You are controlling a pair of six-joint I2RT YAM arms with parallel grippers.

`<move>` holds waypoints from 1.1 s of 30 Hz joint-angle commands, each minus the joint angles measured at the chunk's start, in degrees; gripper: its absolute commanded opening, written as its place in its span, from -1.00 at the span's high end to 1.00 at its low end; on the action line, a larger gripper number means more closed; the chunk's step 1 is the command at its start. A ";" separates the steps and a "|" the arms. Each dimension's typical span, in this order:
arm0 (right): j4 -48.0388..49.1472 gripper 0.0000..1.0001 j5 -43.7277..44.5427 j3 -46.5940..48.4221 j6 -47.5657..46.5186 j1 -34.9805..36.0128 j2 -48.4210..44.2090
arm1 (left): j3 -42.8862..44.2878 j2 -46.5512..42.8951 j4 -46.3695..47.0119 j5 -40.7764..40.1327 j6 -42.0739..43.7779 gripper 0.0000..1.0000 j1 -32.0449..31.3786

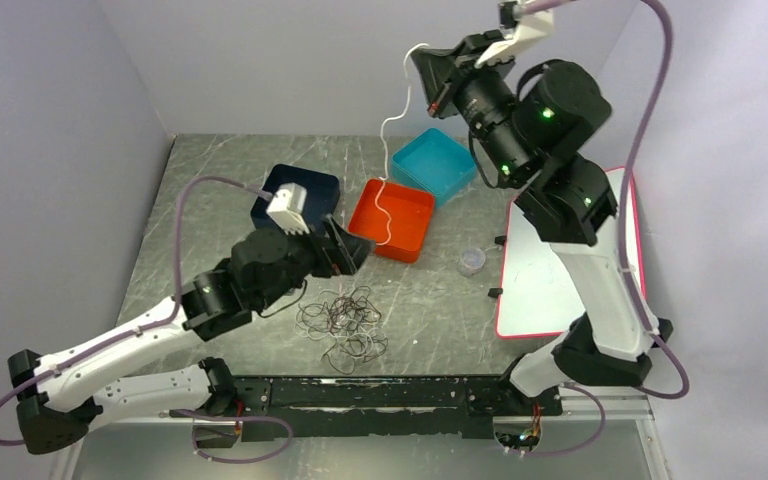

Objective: Untangle the cables

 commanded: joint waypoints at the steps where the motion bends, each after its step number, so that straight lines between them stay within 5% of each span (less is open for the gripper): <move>1: -3.84 1.00 -0.40 3.94 -0.80 -2.14 3.74 | 13.18 1.59 -20.34 -9.67 -7.82 -0.98 0.05; 7: -4.01 1.00 -14.74 6.90 7.39 -14.33 8.76 | 24.49 3.64 -24.51 -10.84 -9.18 -0.98 0.12; 19: -3.61 1.00 -23.35 13.83 11.73 -22.31 16.25 | 48.53 11.77 -32.95 -18.93 -11.07 -0.98 0.11; 33: 6.27 1.00 -31.46 16.62 20.54 -30.20 18.76 | 57.32 16.76 -28.93 -18.43 -9.20 -0.98 0.12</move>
